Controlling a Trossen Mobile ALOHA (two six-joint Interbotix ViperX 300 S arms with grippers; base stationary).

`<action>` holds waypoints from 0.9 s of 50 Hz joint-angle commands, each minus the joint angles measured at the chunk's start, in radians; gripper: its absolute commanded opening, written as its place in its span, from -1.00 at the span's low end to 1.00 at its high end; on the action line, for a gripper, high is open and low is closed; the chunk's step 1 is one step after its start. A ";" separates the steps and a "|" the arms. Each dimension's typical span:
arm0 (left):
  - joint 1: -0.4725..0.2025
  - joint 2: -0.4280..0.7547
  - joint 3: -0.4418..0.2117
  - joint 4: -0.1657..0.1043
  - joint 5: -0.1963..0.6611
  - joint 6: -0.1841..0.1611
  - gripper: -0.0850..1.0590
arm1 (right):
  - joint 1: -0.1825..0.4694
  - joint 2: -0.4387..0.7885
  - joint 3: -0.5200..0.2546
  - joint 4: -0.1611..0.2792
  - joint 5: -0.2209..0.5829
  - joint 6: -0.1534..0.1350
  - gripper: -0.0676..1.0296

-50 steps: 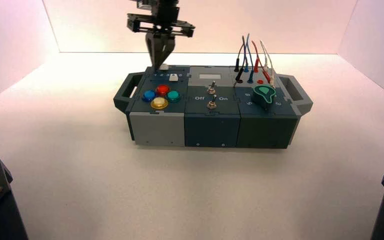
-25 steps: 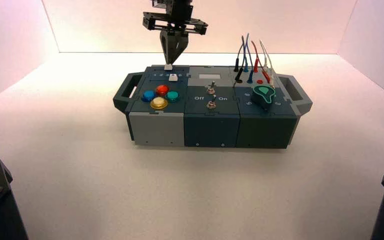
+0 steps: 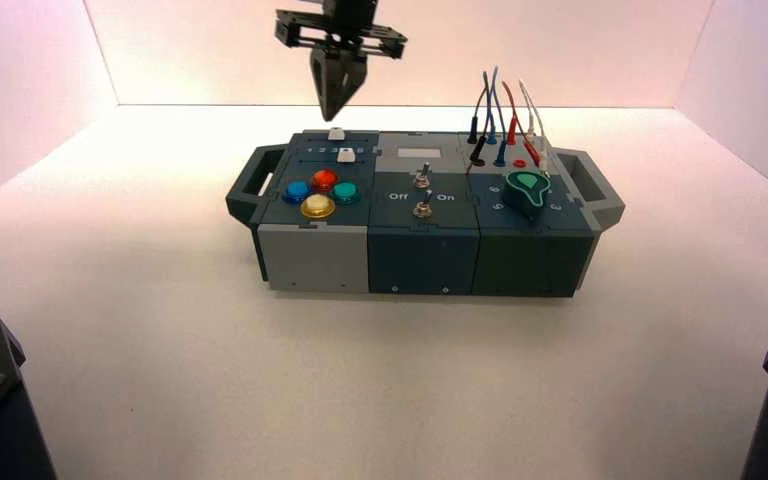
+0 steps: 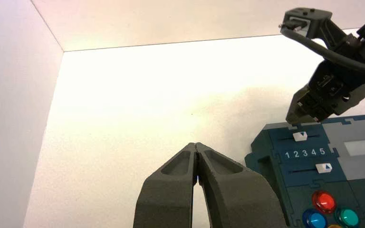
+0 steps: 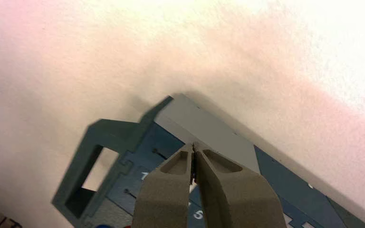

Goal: Move the top slider to position 4.

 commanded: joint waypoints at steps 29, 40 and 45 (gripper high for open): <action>-0.006 -0.009 -0.035 0.000 -0.002 0.002 -0.91 | 0.031 -0.064 0.018 0.002 0.017 0.021 -0.92; -0.009 -0.009 -0.035 0.000 0.000 0.002 -0.91 | 0.023 -0.063 0.017 0.000 0.017 0.021 -0.92; -0.011 -0.009 -0.034 0.000 0.000 0.002 -0.91 | 0.015 -0.063 0.020 -0.002 0.017 0.021 -0.92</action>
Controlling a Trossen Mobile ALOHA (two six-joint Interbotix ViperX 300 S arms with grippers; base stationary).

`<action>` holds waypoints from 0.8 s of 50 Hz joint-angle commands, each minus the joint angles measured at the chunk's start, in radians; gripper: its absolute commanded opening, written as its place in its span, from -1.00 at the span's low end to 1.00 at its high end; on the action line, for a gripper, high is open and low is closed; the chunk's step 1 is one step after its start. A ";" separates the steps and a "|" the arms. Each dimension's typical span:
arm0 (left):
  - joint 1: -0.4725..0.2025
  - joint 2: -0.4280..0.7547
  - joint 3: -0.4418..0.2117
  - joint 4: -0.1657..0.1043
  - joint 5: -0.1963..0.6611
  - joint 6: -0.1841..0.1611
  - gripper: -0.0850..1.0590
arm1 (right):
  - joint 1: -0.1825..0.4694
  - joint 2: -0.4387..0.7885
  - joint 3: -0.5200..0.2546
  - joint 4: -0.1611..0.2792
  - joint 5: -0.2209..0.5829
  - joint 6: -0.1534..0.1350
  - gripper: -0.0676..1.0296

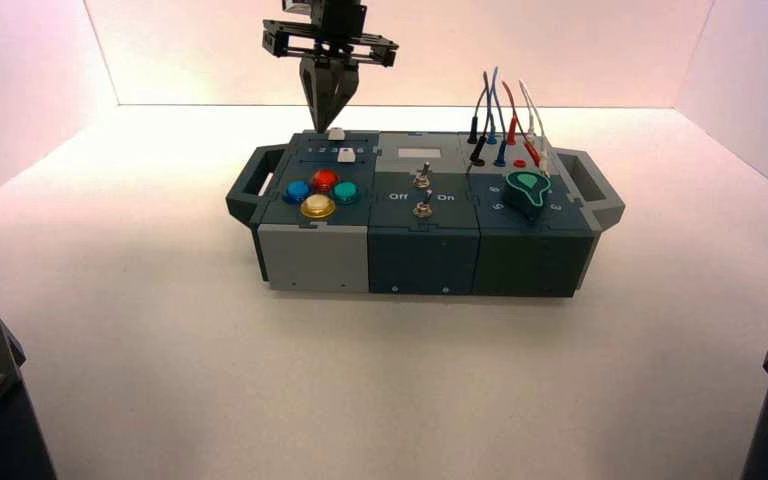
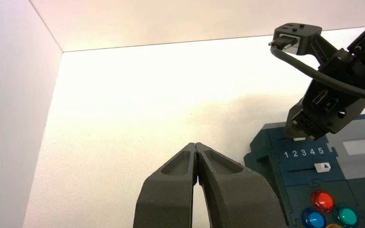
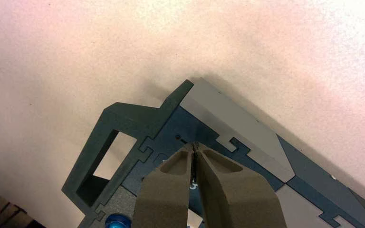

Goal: Move the top slider to position 4.

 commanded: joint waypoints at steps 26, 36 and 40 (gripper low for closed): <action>-0.006 -0.006 -0.035 0.000 -0.005 0.003 -0.91 | -0.017 -0.063 0.002 0.000 -0.005 0.005 -0.92; -0.006 -0.006 -0.037 0.000 -0.005 0.003 -0.91 | -0.017 -0.061 -0.014 0.000 -0.006 0.005 -0.92; -0.006 -0.006 -0.035 0.000 -0.005 0.003 -0.91 | -0.015 -0.064 -0.018 0.000 -0.005 0.005 -0.92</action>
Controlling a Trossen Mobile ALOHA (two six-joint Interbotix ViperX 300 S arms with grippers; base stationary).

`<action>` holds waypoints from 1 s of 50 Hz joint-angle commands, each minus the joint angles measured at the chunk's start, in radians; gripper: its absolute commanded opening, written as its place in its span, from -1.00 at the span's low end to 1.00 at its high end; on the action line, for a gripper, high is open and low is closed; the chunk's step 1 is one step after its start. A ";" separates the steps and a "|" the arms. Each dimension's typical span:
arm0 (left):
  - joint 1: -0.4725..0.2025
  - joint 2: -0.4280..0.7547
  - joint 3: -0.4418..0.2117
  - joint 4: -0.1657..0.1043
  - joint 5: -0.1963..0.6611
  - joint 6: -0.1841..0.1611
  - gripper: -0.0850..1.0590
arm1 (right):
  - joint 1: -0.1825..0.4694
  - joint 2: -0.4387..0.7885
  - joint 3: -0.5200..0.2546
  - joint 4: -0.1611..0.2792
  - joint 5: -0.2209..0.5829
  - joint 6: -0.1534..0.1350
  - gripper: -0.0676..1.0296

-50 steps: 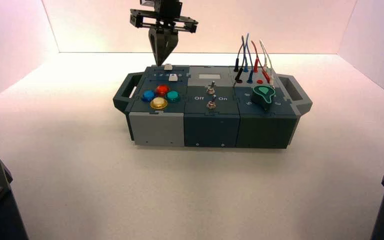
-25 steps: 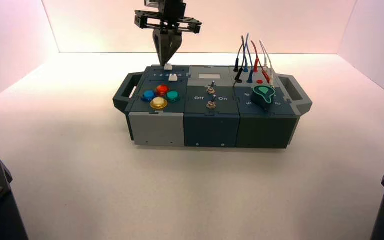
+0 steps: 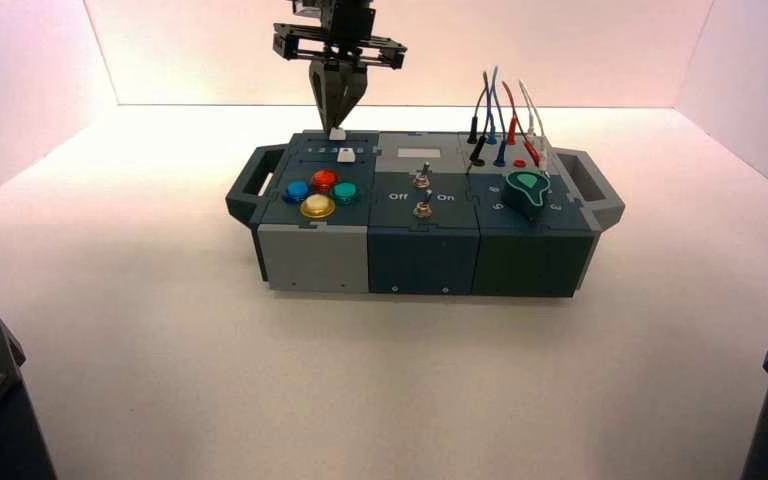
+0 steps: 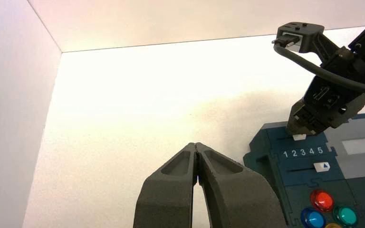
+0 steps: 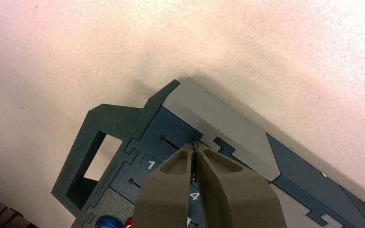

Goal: Move the top slider to position 4.

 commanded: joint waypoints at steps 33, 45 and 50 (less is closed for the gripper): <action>-0.005 -0.006 -0.035 0.000 -0.005 0.002 -0.91 | -0.002 -0.071 -0.009 0.000 -0.002 0.006 -0.92; -0.005 -0.005 -0.035 0.000 -0.005 0.002 -0.91 | -0.012 -0.072 0.000 0.000 -0.002 0.005 -0.92; -0.005 -0.005 -0.035 0.000 -0.005 0.002 -0.91 | -0.014 -0.071 0.002 0.000 -0.002 0.005 -0.92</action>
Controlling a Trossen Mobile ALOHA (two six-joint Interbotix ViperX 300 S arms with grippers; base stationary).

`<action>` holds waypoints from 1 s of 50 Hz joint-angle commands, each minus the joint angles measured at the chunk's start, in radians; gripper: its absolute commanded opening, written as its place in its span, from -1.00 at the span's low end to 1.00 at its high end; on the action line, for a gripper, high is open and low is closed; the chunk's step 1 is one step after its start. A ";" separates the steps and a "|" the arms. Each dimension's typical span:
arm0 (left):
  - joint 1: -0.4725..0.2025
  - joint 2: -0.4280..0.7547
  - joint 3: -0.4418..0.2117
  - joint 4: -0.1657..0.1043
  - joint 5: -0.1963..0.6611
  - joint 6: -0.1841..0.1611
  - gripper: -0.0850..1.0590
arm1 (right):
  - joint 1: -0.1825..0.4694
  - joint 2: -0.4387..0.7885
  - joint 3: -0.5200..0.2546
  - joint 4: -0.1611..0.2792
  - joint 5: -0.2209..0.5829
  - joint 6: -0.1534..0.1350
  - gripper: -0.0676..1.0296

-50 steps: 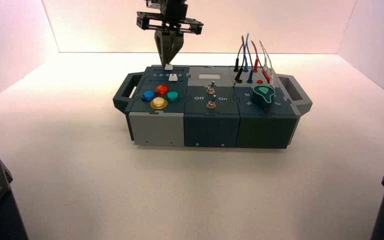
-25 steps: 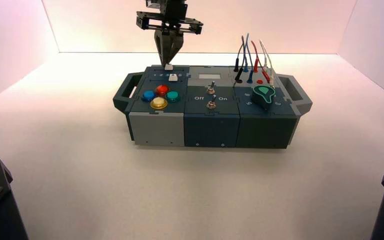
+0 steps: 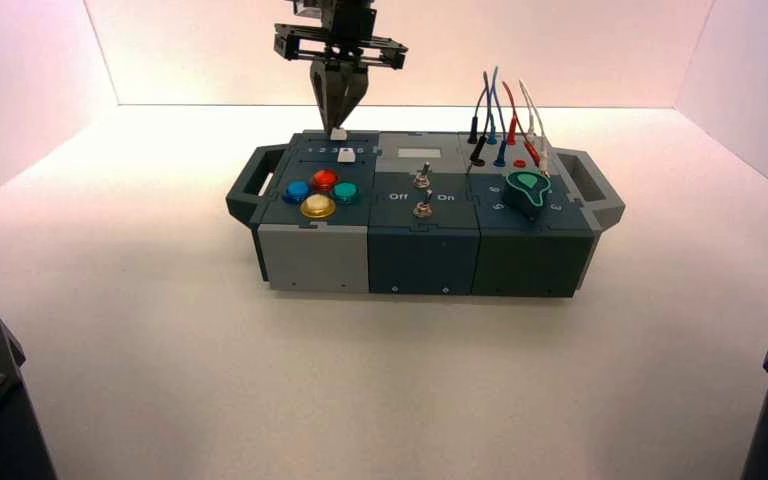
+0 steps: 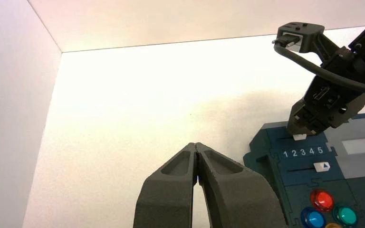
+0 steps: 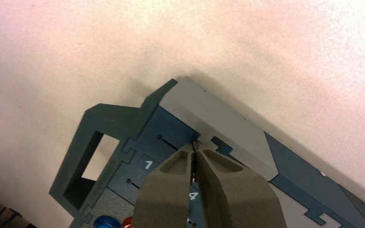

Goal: Move the top slider to position 4.

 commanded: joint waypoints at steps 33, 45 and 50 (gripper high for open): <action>-0.005 -0.006 -0.035 0.000 -0.005 0.003 -0.91 | -0.012 -0.074 0.002 -0.006 0.002 0.005 -0.92; -0.006 -0.006 -0.035 0.000 -0.005 0.003 -0.91 | -0.017 -0.075 0.003 -0.008 0.002 0.005 -0.92; -0.005 -0.006 -0.035 0.000 -0.005 0.003 -0.91 | -0.017 -0.075 0.003 -0.008 0.002 0.005 -0.92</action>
